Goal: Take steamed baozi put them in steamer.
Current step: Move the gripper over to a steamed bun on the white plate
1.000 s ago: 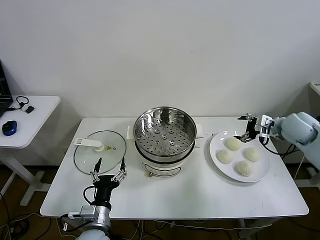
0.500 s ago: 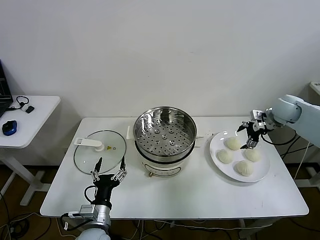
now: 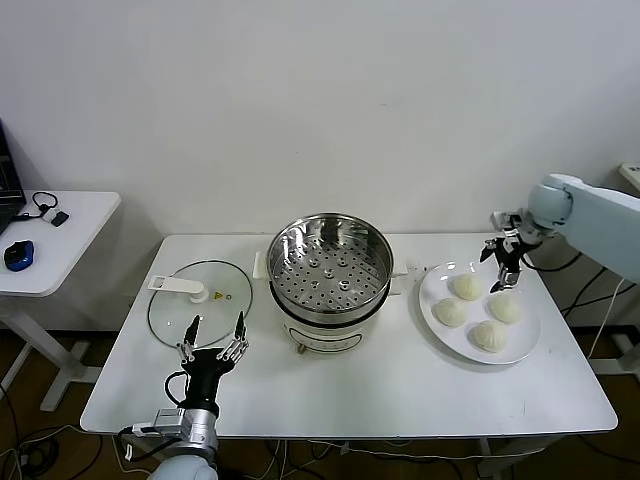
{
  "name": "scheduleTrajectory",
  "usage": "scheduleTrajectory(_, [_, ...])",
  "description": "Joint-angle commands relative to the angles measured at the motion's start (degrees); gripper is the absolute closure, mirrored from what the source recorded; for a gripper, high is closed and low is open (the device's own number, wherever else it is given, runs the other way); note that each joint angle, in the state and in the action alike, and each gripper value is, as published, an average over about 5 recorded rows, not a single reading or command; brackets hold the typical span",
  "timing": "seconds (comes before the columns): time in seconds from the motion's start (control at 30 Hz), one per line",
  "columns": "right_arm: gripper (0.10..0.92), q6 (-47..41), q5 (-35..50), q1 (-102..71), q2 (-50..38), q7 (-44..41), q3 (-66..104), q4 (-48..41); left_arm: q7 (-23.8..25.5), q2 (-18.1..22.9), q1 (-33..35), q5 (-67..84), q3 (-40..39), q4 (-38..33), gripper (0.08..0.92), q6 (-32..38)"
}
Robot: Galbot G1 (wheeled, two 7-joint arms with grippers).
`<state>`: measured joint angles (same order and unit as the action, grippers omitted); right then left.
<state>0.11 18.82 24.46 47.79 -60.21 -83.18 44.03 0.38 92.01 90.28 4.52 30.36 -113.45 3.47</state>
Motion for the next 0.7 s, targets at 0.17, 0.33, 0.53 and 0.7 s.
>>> scheduleTrajectory(0.17, [0.203, 4.4, -4.0, -6.7, 6.0, -0.8, 5.1, -12.2, 0.0, -2.0, 0.1, 0.4, 0.8, 0.5, 0.177, 0.5])
scheduleTrajectory(0.33, [0.203, 5.9, -5.7, -9.2, 7.4, -0.8, 8.3, -15.0, 0.1, -2.3, 0.1, 0.5, 1.1, 0.6, 0.177, 0.6])
scheduleTrajectory(0.53, [0.203, 7.1, -7.5, -11.8, 8.3, 0.0, 11.8, -17.2, 0.1, -2.2, 0.1, 0.3, 1.1, 0.8, 0.177, 1.0])
scheduleTrajectory(0.7, [0.203, 8.5, -8.1, -13.1, 9.4, 0.8, 14.2, -19.2, 0.1, -2.0, 0.0, 0.1, 0.9, 1.2, 0.177, 1.2])
